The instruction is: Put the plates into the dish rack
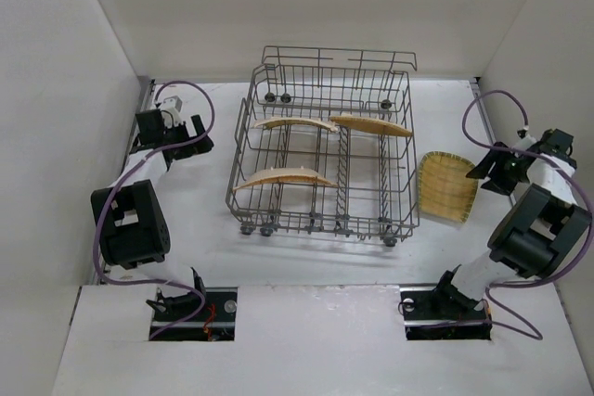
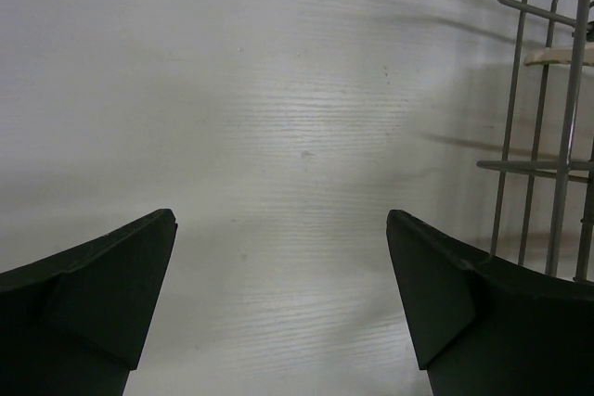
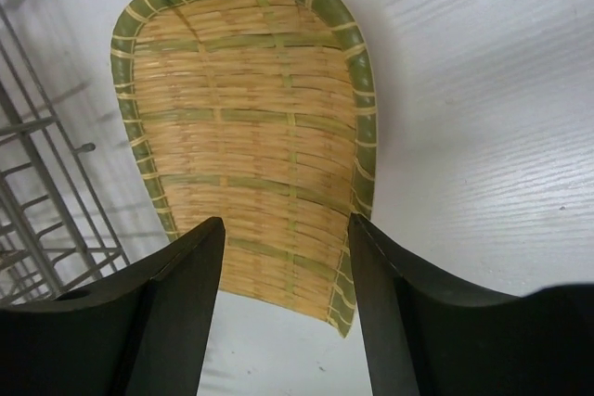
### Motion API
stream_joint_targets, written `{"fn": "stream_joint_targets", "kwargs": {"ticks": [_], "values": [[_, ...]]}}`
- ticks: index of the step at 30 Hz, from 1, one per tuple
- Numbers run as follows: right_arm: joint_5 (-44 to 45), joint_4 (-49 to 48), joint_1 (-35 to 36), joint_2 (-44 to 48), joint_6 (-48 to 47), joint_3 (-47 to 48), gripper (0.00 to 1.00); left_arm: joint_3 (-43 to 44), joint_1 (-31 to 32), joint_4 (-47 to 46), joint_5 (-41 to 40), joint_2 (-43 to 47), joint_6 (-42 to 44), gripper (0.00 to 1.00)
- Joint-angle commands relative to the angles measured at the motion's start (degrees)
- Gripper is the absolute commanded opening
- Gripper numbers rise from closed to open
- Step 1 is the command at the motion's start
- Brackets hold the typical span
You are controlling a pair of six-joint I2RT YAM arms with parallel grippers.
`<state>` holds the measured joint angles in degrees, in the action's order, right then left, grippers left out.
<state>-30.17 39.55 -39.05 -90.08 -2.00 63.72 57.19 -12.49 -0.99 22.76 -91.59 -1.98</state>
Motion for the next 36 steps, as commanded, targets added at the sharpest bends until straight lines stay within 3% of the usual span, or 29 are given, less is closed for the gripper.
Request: {"fn": "stream_joint_targets", "kwargs": {"ticks": [1,10,18,26,28,31,36], "values": [[6.61,-0.35,1.65,-0.62,1.03,3.07,0.62,4.06,-0.47,-1.99,1.76,-0.95,-1.45,1.0],[10.31,2.64,2.18,-6.76,-0.19,8.96,0.63,9.08,-0.74,-1.73,2.02,-3.24,-3.38,1.0],[6.36,8.34,1.82,-13.27,-7.23,12.3,0.62,10.66,-0.12,-0.94,1.58,-3.77,-3.12,1.0],[4.33,21.61,3.14,-24.69,-12.23,23.01,0.6,12.77,1.28,-0.85,0.79,-5.17,-3.12,1.0],[4.25,22.93,4.02,-26.28,-12.85,24.51,0.5,12.86,1.63,-1.03,0.18,-5.35,-3.12,1.0],[4.6,23.82,5.34,-28.04,-11.45,26.27,0.24,12.69,2.16,-1.47,-0.79,-5.35,-3.12,1.0],[4.16,22.86,7.8,-29.1,-9.34,25.31,0.02,11.72,2.34,-1.64,-1.76,-4.3,-3.12,1.0]]}}
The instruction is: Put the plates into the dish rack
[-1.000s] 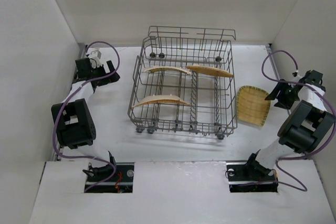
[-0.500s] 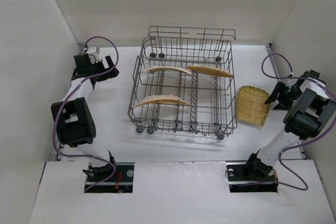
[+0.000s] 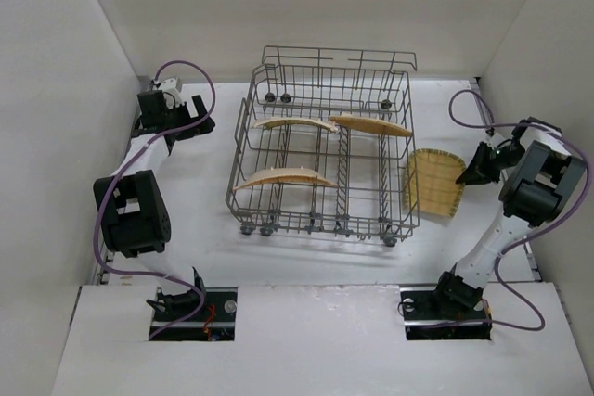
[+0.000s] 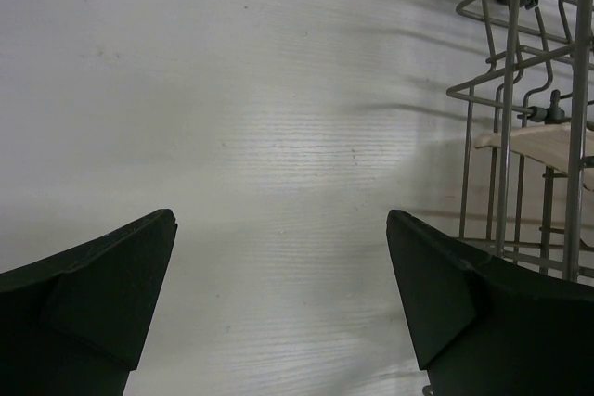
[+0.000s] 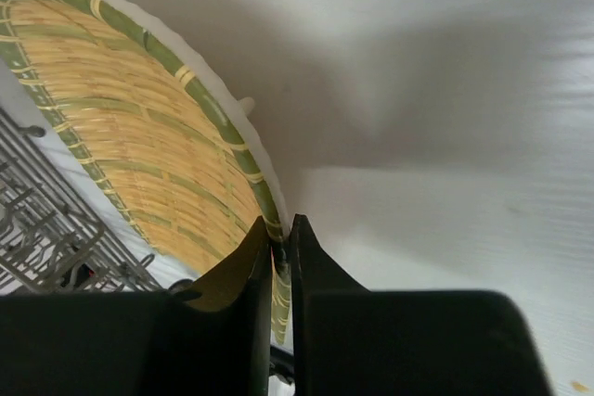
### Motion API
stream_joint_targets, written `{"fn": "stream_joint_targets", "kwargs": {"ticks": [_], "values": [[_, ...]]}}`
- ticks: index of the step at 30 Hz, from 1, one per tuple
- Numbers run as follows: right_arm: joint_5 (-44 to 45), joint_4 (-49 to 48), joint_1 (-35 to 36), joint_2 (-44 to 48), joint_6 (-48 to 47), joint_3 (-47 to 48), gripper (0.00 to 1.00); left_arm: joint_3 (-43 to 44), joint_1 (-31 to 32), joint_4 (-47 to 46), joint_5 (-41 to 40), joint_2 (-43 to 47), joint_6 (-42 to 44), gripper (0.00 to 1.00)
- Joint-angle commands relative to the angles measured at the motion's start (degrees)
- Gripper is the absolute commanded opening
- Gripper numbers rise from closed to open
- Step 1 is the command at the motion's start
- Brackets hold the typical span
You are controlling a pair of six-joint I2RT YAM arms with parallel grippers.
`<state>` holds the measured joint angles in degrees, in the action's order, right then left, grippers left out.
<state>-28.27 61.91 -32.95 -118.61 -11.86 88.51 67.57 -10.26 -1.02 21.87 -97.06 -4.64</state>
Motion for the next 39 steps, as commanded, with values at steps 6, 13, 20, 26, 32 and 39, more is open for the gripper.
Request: {"fn": "stream_joint_targets", "kwargs": {"ticks": [6,13,20,26,32,39], "values": [[2.08,-5.21,1.35,5.92,2.27,-3.87,0.0,0.28,0.11,-1.09,-1.04,2.4,-0.54,1.0],[4.01,-14.7,-3.12,23.31,3.59,-10.01,0.0,-1.47,1.95,-1.27,-1.83,2.31,-0.63,1.0],[3.22,-19.01,-7.35,39.3,2.63,-15.73,0.0,-3.32,3.62,-1.01,-1.83,2.22,-0.37,1.0],[0.68,-19.81,-7.35,53.98,-0.27,-18.37,0.0,-3.94,4.15,-0.74,-1.48,1.78,-0.01,1.0],[-3.45,-21.74,-6.91,64.54,-0.71,-15.74,0.0,-6.22,4.15,-0.65,-1.83,1.96,-0.01,1.0],[-9.69,-30.78,-5.69,72.02,1.13,-13.28,0.0,-9.12,4.59,-0.91,-2.18,4.06,0.34,1.0]]}}
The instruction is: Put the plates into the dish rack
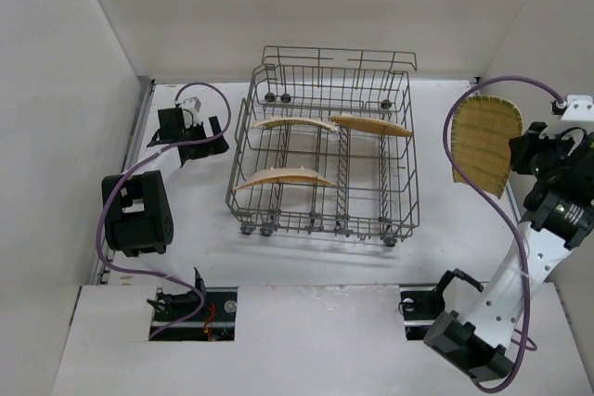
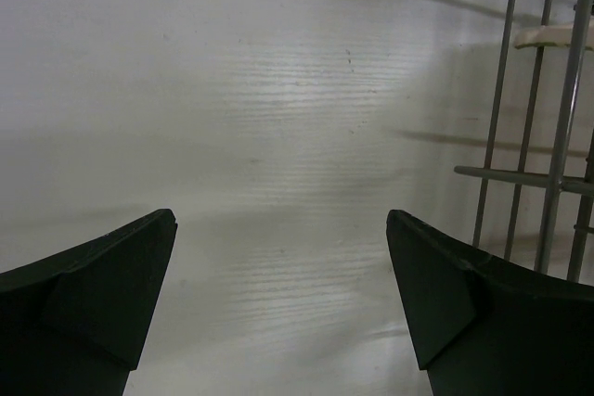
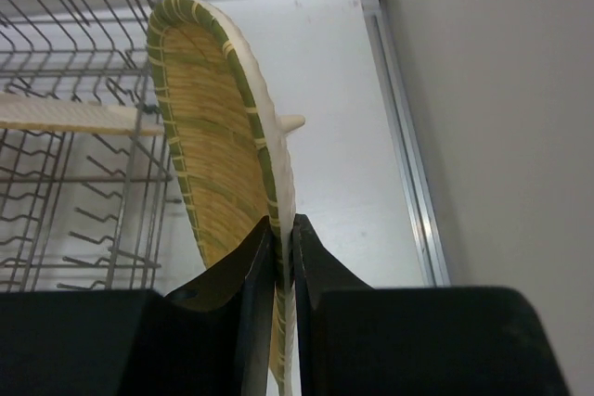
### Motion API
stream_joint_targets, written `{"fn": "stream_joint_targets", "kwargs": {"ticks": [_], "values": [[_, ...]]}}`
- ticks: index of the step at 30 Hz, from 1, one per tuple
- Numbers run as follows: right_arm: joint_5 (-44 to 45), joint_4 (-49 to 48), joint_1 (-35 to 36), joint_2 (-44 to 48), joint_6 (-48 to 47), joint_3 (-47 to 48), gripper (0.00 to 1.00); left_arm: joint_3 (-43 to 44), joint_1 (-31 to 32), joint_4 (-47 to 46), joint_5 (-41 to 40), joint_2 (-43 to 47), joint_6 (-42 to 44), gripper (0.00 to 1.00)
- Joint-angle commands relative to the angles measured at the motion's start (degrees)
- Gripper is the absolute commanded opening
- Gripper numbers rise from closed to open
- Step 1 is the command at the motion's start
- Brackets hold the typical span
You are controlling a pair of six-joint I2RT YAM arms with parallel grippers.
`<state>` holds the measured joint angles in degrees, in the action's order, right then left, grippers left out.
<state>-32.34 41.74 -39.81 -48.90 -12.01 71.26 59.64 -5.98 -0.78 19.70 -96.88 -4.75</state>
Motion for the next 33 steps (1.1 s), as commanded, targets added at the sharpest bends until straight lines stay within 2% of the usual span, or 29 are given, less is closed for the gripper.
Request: {"fn": "stream_joint_targets", "kwargs": {"ticks": [1,7,11,14,20,26,33], "values": [[-5.81,-12.1,2.66,2.76,1.9,4.49,0.0,-1.62,0.31,-1.24,-0.36,4.33,0.53,1.0],[-0.46,-14.14,17.41,1.45,-0.9,9.32,0.0,-3.91,0.31,-1.24,-4.14,6.35,0.97,1.0],[5.08,-14.4,29.72,0.22,-6.52,10.3,0.0,-4.88,0.48,-1.68,-14.06,7.49,1.67,1.0],[8.51,-14.93,37.81,-1.45,-9.95,10.12,0.0,-5.67,0.66,-1.68,-18.03,8.46,1.94,1.0],[11.76,-16.86,49.33,-6.28,-16.72,9.68,0.0,-5.23,-0.04,4.2,-13.03,11.36,1.68,0.98],[17.91,-19.93,58.91,-11.29,-24.28,8.98,0.0,-8.48,0.13,2.71,-10.83,14.26,3.52,0.98],[20.3,-22.13,66.57,-13.15,-30.16,4.51,0.0,-9.19,-0.31,1.65,-11.53,14.7,4.31,0.99]]}}
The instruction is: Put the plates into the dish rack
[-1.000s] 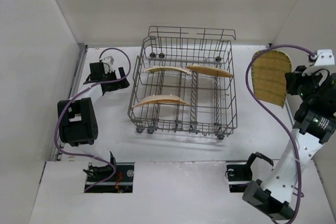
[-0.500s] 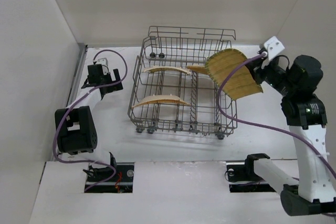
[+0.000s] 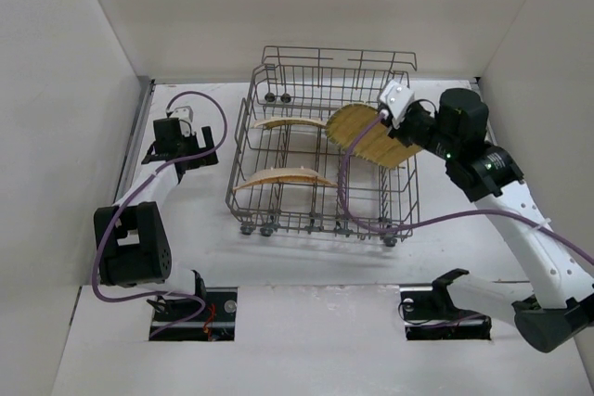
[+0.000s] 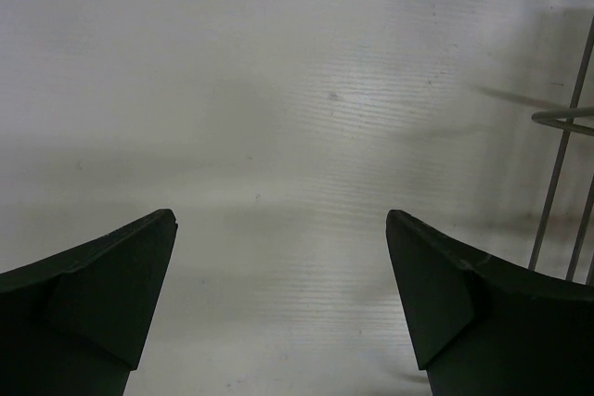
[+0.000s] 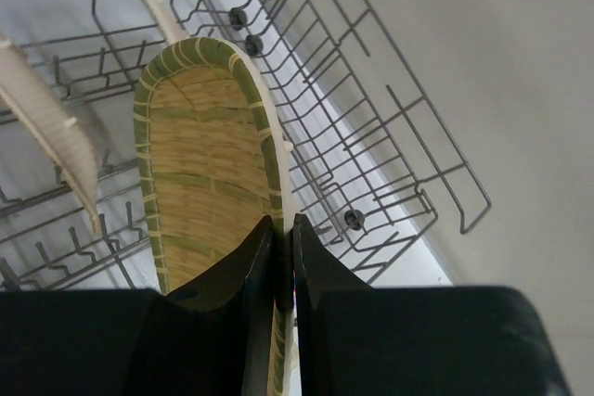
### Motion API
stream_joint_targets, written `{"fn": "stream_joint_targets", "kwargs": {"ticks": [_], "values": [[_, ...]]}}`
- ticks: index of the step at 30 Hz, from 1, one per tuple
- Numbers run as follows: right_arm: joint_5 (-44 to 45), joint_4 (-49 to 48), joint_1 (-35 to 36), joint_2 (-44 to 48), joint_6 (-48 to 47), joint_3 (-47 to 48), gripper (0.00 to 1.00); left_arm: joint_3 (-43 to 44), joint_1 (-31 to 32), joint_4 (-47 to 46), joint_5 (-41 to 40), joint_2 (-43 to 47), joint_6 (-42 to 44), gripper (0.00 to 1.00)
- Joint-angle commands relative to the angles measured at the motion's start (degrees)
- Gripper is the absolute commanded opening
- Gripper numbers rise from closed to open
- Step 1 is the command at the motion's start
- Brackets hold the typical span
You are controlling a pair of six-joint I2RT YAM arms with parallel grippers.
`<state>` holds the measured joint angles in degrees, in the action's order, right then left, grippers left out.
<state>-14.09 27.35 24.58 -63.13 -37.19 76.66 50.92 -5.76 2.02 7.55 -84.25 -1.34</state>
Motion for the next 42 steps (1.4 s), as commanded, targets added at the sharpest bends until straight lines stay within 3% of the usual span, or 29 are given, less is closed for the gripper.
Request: {"fn": "stream_joint_targets", "kwargs": {"ticks": [1,9,21,42], "values": [[2.05,-7.84,2.97,1.43,-6.74,-2.03,0.0,-0.38,-0.87,-1.14,0.62,1.98,0.9,0.99],[2.74,-10.91,5.96,3.98,-18.26,-10.04,0.0,0.06,-2.02,-0.88,1.33,0.93,0.9,0.98],[6.0,-21.72,10.36,8.82,-25.91,-20.94,0.0,1.2,-1.76,-0.88,1.5,-1.18,0.64,0.98],[9.43,-24.98,10.44,6.27,-28.2,-13.64,0.0,2.87,-0.79,-0.35,1.85,-3.82,0.2,0.98]]}}
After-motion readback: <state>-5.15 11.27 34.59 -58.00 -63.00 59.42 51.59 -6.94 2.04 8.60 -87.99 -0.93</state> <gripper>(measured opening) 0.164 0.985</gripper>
